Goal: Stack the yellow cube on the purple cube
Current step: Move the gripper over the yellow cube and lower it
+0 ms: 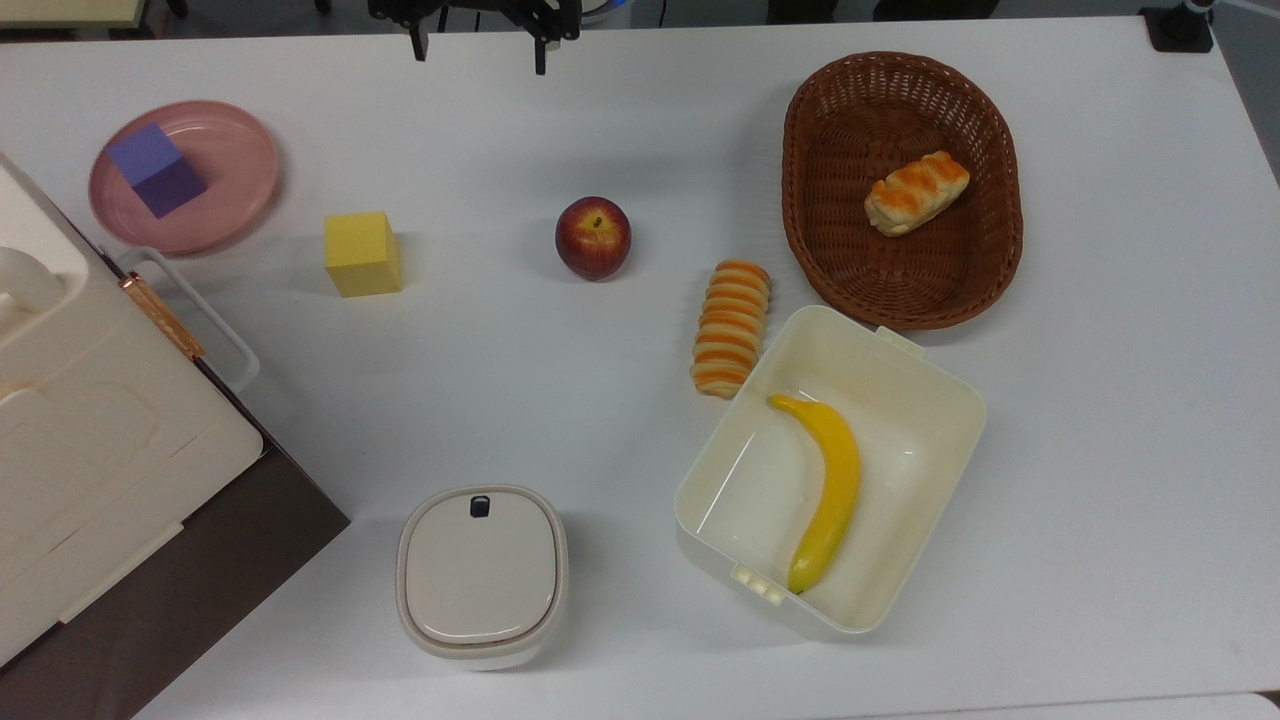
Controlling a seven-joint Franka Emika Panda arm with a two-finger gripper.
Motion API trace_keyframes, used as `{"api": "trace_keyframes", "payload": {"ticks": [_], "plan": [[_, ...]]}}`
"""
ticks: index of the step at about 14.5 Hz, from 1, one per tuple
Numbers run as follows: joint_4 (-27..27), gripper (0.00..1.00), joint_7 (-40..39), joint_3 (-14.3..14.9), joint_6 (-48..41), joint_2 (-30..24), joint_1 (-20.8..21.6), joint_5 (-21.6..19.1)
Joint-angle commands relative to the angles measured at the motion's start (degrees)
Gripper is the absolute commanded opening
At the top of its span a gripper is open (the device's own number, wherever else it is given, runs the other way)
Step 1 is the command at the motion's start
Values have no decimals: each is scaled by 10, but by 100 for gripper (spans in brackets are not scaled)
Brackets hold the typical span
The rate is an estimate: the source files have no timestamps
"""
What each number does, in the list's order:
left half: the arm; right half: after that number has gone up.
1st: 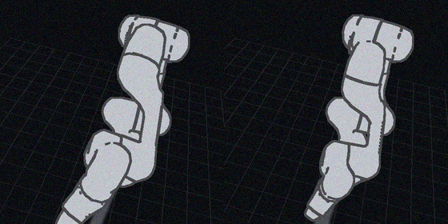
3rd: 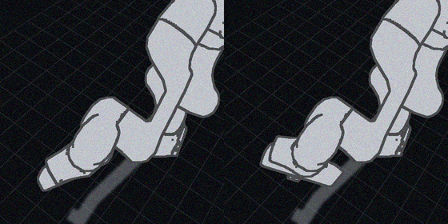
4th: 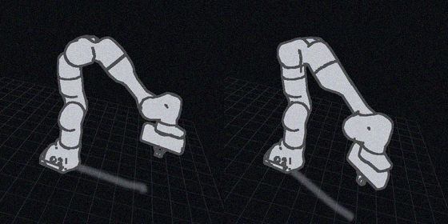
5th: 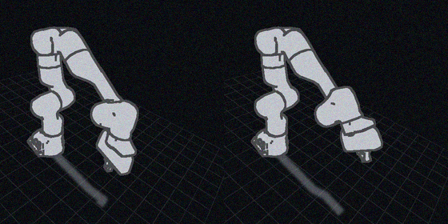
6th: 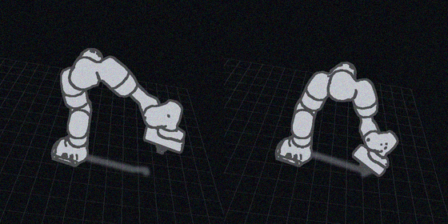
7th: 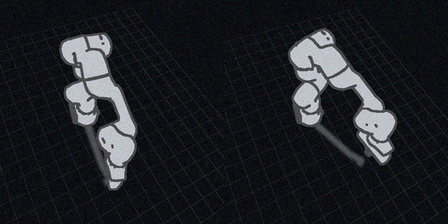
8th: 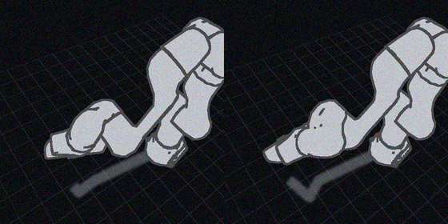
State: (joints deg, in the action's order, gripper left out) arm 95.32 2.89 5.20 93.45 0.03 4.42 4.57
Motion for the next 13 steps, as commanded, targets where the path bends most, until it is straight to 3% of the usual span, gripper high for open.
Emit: {"api": "trace_keyframes", "payload": {"ticks": [1, 6, 13], "plan": [[7, 100, 6, 13, -5, -7, 15, -10], [17, 100, -13, 17, 27, -13, 1, -5], [93, 100, -166, 17, 89, -16, -61, -4]]}}
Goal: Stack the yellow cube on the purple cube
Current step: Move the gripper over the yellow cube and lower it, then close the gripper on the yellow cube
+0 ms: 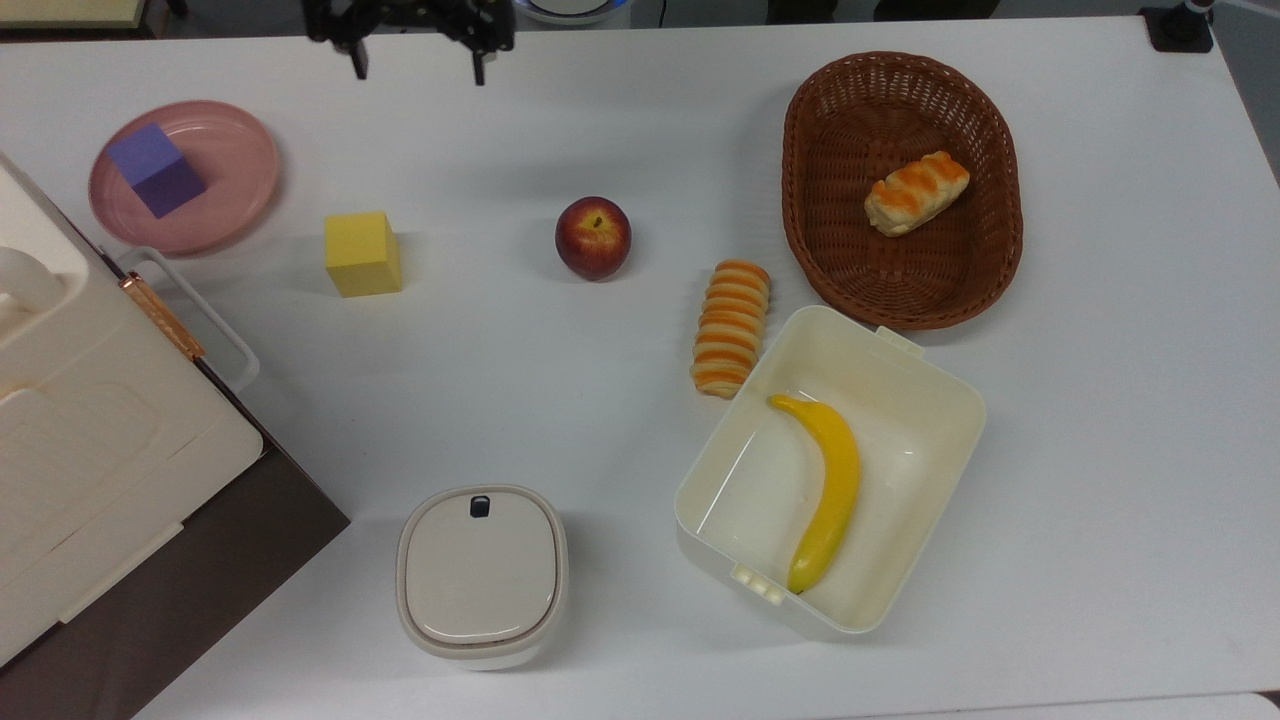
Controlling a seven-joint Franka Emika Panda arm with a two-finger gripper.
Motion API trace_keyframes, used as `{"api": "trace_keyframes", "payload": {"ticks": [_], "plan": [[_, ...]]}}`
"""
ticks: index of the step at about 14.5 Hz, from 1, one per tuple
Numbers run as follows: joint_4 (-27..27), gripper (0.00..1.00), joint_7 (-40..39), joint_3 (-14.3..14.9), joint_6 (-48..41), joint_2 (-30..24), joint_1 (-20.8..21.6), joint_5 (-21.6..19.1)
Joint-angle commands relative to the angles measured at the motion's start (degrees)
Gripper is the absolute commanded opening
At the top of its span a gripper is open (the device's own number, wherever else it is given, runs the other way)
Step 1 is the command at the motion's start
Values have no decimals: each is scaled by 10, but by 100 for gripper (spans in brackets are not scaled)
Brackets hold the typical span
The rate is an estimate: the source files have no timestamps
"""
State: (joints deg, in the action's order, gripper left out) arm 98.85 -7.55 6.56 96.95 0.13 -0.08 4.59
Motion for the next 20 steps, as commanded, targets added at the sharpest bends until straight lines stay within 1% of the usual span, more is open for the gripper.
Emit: {"api": "trace_keyframes", "payload": {"ticks": [1, 3, 5, 9, 12, 14, 17, 20], "plan": [[73, 100, -69, 3, 74, -15, -25, -5], [110, 100, -83, 3, 124, -8, -39, 0], [132, 100, -97, 4, 159, 7, -59, 0], [135, 100, -113, 4, 205, 74, -86, 1], [133, 100, -115, 3, 241, 115, -90, 0], [133, 100, -115, 3, 259, 131, -90, 0], [130, 100, -115, 3, 263, 148, -90, 3], [129, 60, -116, 3, 263, 147, -91, 14]]}}
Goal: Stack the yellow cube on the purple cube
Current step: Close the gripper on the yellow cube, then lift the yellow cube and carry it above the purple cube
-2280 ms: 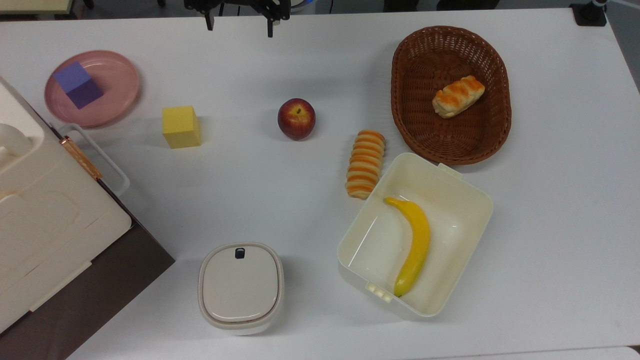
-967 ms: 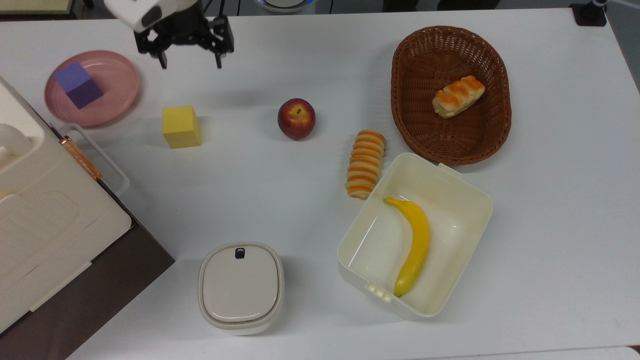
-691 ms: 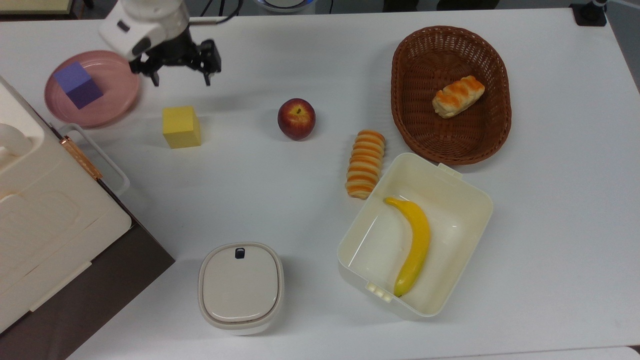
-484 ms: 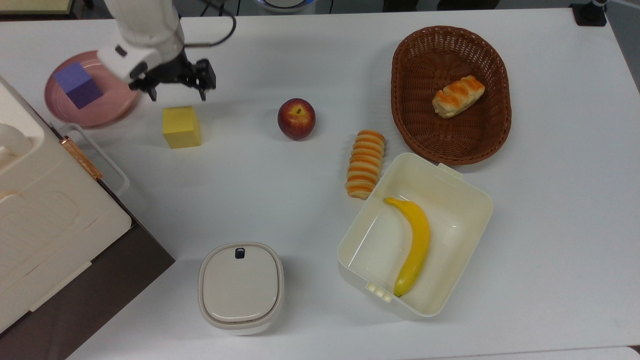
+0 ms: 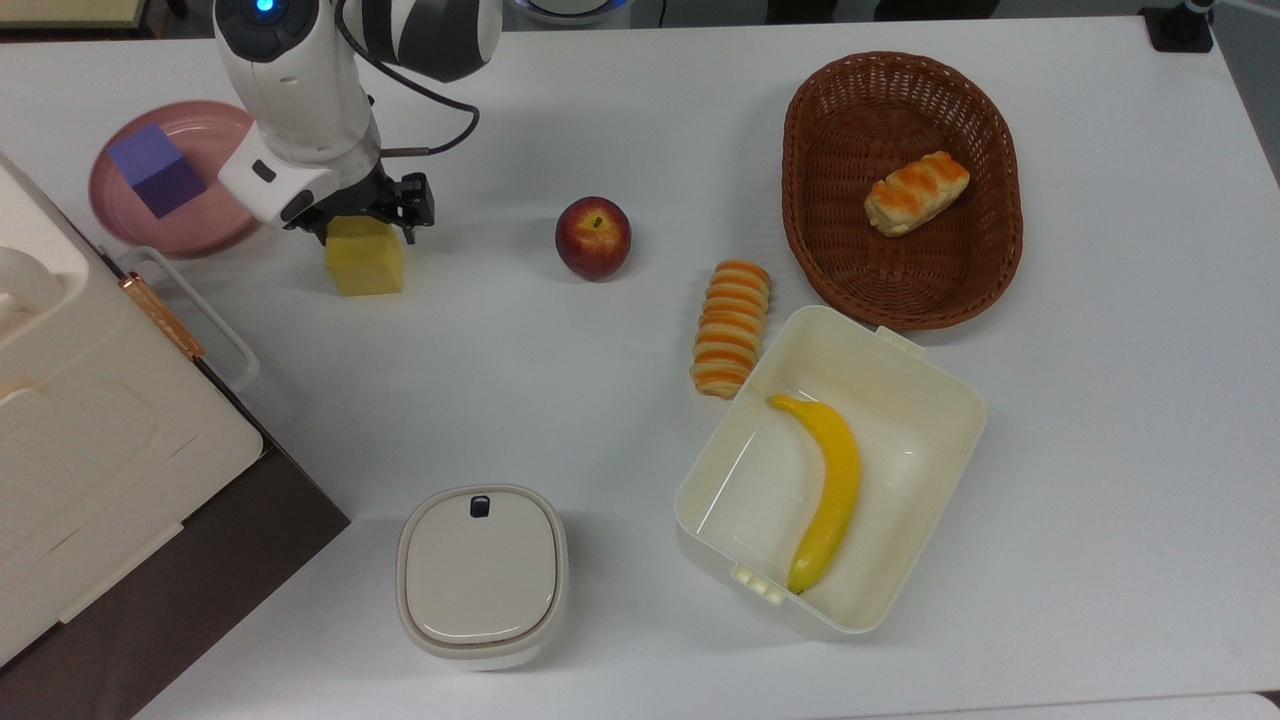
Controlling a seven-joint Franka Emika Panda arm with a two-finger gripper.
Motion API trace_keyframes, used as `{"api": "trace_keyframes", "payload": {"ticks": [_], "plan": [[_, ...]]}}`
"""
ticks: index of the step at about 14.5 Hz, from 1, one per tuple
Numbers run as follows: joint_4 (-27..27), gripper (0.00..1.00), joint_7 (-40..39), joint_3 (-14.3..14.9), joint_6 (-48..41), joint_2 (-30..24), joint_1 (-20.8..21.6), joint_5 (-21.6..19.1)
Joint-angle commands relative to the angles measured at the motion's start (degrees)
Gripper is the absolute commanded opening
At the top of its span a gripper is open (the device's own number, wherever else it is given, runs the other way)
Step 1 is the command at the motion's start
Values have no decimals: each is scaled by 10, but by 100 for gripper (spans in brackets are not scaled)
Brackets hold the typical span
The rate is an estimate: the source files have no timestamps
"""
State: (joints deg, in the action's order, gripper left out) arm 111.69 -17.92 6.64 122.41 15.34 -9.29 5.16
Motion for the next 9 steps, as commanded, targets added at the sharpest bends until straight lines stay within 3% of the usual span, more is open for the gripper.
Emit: {"api": "trace_keyframes", "payload": {"ticks": [1, 3, 9], "plan": [[1, 56, -12, 2, 8, -7, -4, 10], [1, 54, -23, 2, 5, -21, -26, 22], [0, 54, -170, 4, -62, -90, -126, 22]]}}
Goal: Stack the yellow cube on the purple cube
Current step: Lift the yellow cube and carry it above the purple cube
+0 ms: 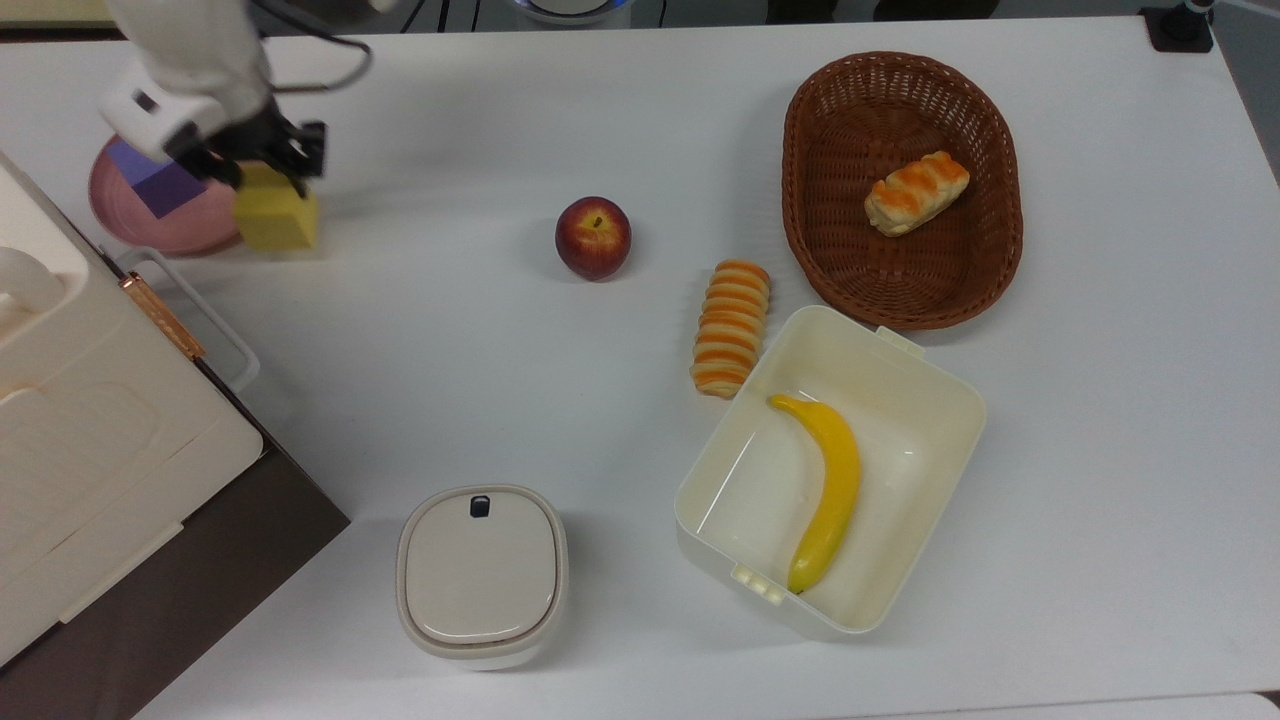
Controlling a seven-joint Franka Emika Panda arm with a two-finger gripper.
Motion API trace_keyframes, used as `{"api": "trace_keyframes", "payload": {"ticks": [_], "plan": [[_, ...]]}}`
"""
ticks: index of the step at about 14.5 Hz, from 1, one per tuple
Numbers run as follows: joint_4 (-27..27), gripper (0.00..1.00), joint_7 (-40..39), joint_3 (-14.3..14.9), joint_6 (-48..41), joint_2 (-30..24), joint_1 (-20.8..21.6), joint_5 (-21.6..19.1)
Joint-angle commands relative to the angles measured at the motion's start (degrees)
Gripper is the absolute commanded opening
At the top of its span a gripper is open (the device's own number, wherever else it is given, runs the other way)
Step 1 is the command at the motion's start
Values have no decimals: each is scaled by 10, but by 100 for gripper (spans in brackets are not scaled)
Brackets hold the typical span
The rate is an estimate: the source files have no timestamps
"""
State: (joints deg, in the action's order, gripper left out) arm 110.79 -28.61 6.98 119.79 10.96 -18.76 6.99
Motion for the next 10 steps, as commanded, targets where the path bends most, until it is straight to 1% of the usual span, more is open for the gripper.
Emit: {"api": "trace_keyframes", "payload": {"ticks": [1, 5, 8, 10], "plan": [[8, 55, -79, 1, -42, -51, -42, 4], [-12, 55, -126, 1, -36, -47, -82, 4], [-35, 55, -148, 1, -34, -27, -100, 5], [-46, 56, -171, 7, -33, -15, -112, 5]]}}
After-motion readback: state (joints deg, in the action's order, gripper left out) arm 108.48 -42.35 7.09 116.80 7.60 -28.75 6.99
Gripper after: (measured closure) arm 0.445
